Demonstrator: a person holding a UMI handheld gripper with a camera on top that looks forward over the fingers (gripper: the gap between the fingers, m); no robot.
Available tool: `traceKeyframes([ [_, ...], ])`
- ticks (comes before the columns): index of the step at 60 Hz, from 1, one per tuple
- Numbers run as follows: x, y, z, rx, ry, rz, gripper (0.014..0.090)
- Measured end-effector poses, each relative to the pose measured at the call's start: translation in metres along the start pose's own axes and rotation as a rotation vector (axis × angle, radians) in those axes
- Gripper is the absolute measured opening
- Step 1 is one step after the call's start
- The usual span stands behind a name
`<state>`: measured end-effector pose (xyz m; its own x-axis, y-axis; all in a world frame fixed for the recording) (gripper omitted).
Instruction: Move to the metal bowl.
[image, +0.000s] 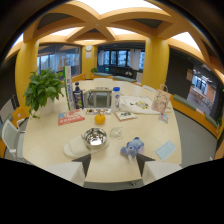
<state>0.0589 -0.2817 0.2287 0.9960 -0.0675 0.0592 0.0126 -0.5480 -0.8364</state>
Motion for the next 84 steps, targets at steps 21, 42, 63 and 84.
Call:
traceKeyframes([
  [21,-0.045,0.018,-0.024,-0.009,0.025,-0.001,0.0859],
  [42,-0.085,0.038,0.03,-0.017,0.012,0.027,0.0863],
  [63,-0.084,0.039,0.144,-0.056,-0.042,0.018,0.0861],
  [84,-0.09,0.045,0.178,-0.104,-0.057,0.014,0.086],
])
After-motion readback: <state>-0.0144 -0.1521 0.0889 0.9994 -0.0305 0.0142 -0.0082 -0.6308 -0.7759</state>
